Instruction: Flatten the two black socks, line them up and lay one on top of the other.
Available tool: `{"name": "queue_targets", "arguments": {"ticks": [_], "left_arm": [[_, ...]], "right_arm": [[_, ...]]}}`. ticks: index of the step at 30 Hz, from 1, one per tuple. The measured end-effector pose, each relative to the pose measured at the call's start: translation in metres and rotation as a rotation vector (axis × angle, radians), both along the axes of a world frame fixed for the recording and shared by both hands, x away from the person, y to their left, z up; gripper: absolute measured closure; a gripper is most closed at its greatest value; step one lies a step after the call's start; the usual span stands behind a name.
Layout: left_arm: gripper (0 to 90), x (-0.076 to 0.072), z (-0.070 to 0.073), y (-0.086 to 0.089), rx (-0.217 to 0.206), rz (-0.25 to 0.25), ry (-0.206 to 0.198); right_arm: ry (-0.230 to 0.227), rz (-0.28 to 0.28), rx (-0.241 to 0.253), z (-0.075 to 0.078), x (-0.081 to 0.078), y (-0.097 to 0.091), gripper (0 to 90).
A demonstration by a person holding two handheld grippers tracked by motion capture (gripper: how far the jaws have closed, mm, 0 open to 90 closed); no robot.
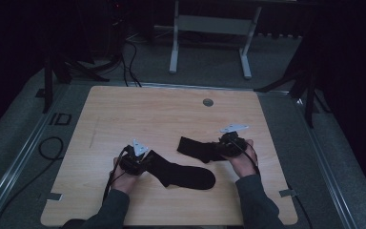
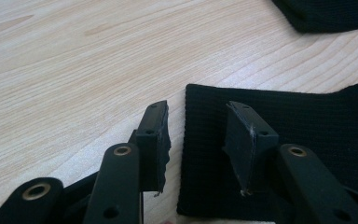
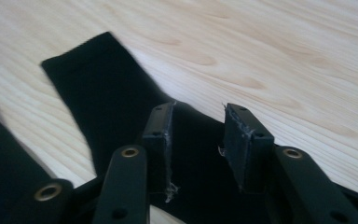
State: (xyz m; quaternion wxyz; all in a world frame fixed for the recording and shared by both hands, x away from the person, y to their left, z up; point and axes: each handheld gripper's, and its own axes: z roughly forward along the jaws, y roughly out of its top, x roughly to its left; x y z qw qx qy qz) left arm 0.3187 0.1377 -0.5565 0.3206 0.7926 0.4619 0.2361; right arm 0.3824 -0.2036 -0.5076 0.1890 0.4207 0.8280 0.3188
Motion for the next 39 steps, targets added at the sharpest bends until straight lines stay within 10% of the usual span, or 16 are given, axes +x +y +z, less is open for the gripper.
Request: {"name": "queue_targets", "arguments": {"ticks": [24,39], "left_arm": [[59.0,0.000,0.002,0.002,-0.013,0.003,0.001],[57.7,0.001,0.006,0.009,-0.031,0.006,-0.002]], "right_arm": [[0.122,0.204,-0.084,-0.038,0.026,0.084,44.3],[0.117,0.169,-0.051,-0.038,0.026,0.093,74.4]]}}
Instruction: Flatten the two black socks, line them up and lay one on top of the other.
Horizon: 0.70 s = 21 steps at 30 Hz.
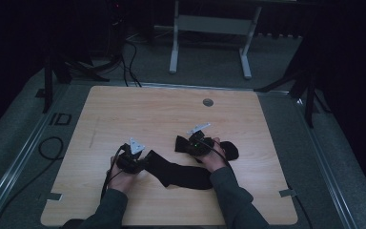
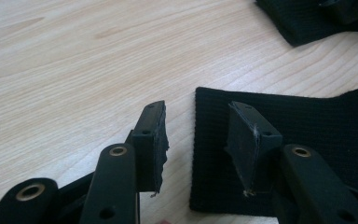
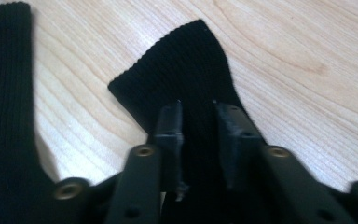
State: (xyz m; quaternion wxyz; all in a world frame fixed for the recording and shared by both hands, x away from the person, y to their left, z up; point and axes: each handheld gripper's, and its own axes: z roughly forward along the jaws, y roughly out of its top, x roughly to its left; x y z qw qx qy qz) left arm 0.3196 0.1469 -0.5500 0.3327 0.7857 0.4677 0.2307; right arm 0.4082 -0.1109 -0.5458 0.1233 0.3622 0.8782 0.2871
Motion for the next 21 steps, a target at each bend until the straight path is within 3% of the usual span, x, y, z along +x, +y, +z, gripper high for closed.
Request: {"name": "queue_targets", "arguments": {"ticks": [2,5,9,14,21], "left_arm": [[57.7,0.000,0.001,0.002,-0.001,0.005,-0.001],[57.7,0.000,0.002,0.005,-0.003,0.008,0.000],[57.3,0.001,0.001,0.006,-0.001,0.011,0.007],[57.2,0.001,0.001,0.005,0.002,0.009,0.006],[57.4,0.001,-0.003,-0.001,0.021,-0.008,0.031]], "right_arm": [[0.005,-0.012,-0.004,0.001,0.001,0.002,80.6],[0.001,-0.032,-0.002,0.001,0.001,0.004,82.5],[0.000,-0.033,0.057,0.009,-0.005,0.005,82.7],[-0.035,-0.009,0.154,0.037,-0.019,0.006,82.7],[-0.079,0.022,0.236,0.070,-0.036,0.002,82.5]]}}
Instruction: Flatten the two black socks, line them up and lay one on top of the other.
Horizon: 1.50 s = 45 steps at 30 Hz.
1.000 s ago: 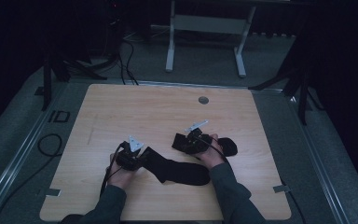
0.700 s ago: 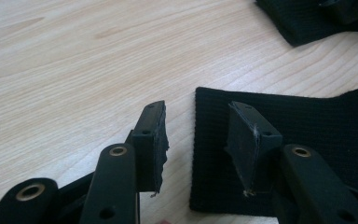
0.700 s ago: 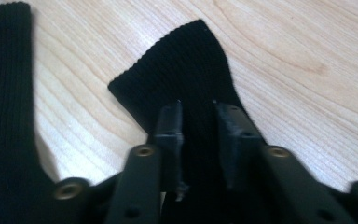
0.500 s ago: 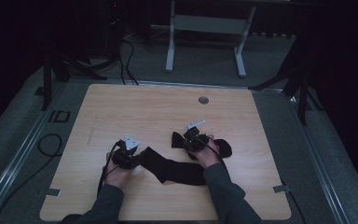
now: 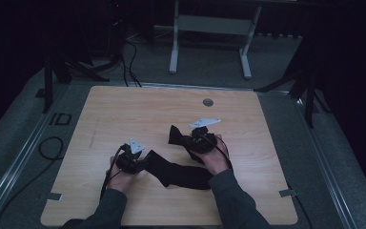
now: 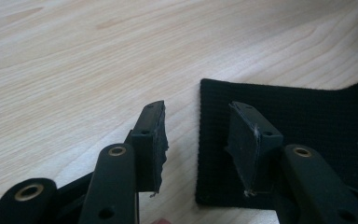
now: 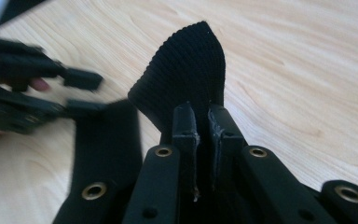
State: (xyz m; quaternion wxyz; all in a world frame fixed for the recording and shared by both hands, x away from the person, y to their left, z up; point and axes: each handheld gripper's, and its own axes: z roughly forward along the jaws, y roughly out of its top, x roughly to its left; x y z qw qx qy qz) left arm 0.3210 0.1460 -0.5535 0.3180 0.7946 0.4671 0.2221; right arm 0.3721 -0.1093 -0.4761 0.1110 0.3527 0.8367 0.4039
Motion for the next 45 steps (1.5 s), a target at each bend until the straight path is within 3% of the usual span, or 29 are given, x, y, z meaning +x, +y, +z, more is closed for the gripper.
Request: {"name": "queue_targets", "arguments": {"ticks": [11,17,20,24,29,31,37,41,45], "left_arm": [[74.8,-0.003,-0.001,-0.004,-0.005,-0.021,0.034],[75.8,-0.003,-0.001,-0.005,-0.002,-0.017,0.038],[75.8,-0.005,-0.001,-0.005,-0.004,-0.008,0.042],[76.1,-0.010,-0.002,-0.007,-0.018,0.021,0.046],[76.5,-0.016,-0.002,-0.006,-0.065,0.046,0.069],[76.5,-0.018,-0.002,-0.007,-0.065,0.043,0.074],[76.6,-0.022,0.003,-0.002,-0.128,0.021,0.086],[76.4,-0.029,0.012,0.001,-0.143,-0.005,0.060],[75.3,-0.034,0.019,0.009,-0.165,0.017,0.051]], "right_arm": [[-0.057,0.027,0.076,0.032,-0.022,0.006,82.4],[-0.092,0.044,0.111,0.050,-0.036,0.011,82.5],[-0.078,0.047,0.113,0.049,-0.040,0.014,82.5],[-0.016,0.034,0.101,0.030,-0.046,0.020,82.5],[0.102,0.016,0.097,-0.006,-0.042,0.030,82.6],[0.123,0.004,0.081,-0.017,-0.042,0.034,82.6],[0.171,-0.018,0.074,-0.041,-0.042,0.045,82.5],[0.190,-0.023,0.073,-0.050,-0.040,0.050,82.5],[0.205,-0.017,0.071,-0.054,-0.041,0.055,82.5]]}}
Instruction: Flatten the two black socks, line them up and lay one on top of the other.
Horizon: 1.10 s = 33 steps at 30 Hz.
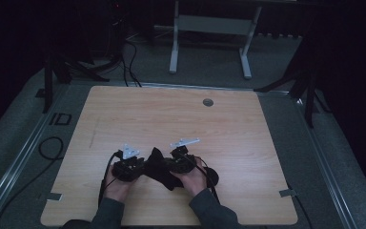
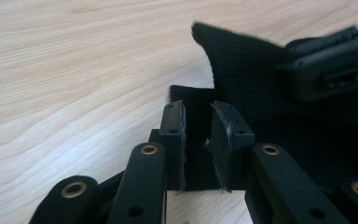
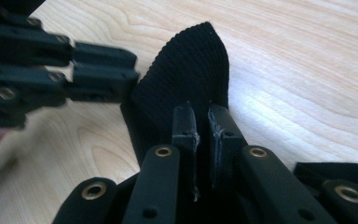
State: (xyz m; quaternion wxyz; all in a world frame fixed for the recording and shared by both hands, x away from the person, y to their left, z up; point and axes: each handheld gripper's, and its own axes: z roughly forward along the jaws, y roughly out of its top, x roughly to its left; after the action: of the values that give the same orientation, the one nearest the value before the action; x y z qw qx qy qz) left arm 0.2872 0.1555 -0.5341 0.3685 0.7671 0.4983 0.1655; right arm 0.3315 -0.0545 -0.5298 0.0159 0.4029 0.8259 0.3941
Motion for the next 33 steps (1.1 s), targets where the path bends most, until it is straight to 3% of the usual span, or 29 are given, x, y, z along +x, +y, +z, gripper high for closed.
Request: {"name": "queue_targets", "arguments": {"ticks": [10,16,22,28,33], "left_arm": [[73.9,-0.007,0.005,0.012,-0.045,0.002,0.011],[72.3,-0.008,0.005,0.012,-0.023,0.000,0.007],[74.1,-0.007,0.000,0.011,-0.010,-0.014,0.036],[74.3,-0.009,-0.002,0.000,0.051,-0.074,0.035],[74.4,-0.005,-0.011,-0.003,0.107,-0.053,0.052]], "right_arm": [[0.011,0.031,-0.007,-0.004,-0.002,0.008,82.2],[0.016,0.060,-0.014,-0.005,-0.005,0.014,82.0],[0.027,0.052,-0.029,-0.010,-0.003,0.019,81.8],[0.036,0.040,-0.039,-0.013,-0.003,0.021,81.4],[0.041,0.037,-0.043,-0.015,-0.003,0.023,81.3]]}}
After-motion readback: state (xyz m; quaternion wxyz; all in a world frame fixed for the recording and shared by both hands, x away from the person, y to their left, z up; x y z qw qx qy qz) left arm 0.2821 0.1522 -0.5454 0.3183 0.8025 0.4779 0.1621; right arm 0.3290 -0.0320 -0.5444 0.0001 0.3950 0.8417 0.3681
